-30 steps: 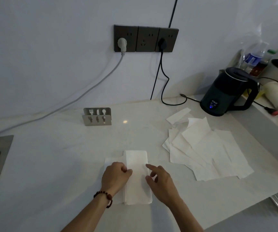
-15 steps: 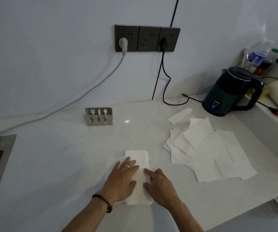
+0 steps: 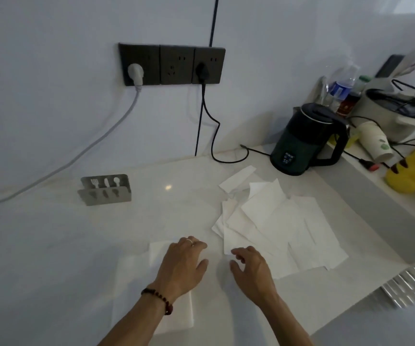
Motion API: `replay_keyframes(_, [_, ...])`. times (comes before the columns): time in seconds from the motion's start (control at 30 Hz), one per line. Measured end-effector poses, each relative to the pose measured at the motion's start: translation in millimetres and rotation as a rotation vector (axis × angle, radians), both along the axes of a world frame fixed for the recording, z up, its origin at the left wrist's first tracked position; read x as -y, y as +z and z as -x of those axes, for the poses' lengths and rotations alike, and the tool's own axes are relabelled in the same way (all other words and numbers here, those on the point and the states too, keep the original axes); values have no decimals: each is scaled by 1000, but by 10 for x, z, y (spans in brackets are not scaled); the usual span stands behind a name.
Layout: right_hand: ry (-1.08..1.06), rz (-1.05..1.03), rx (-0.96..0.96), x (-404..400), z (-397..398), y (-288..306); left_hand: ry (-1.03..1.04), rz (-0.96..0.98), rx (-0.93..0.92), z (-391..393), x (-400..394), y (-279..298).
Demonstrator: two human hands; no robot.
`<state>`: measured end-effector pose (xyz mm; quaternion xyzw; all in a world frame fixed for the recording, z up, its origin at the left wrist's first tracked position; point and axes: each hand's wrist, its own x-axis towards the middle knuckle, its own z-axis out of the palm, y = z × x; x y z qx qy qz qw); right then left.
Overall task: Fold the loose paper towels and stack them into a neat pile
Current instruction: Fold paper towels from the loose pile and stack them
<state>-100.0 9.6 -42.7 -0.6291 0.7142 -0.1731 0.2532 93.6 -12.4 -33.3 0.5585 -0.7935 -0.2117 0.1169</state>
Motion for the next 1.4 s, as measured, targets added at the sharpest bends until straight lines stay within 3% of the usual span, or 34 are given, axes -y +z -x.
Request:
replay_keyframes(0.17, [-147,-7,-78,366,655,29,33,-111,-140,750,375,55])
replay_keyframes(0.27, [-120,-46,-125,539,937,-15,119,-215,-235,1136,642,54])
replay_keyframes(0.47, [-1,-61,-212,788,1131,-93,538,-559,-620,1584,1027,5])
replay_keyframes(0.57, [42,-34,-222,823,1198,-119,615,-625,-758,1707,1130,-53])
replay_keyframes(0.73, [14,1,-123,800,1245,-81,641,-496,-728,1830,1159,-57])
replay_keyframes(1.0, [-179,169,71,650,1225,147,496,-326,-886,1409,966,427])
replay_keyframes(1.1, [-38,184,152,636,1074,317,344,-423,-830,1060,920,623])
replay_keyframes(1.23, [262,-5,156,623,697,590,215,-521,-717,683,806,783])
replay_keyframes(1.4, [280,-208,415,536,267,686,230,-544,-792,289,626,788])
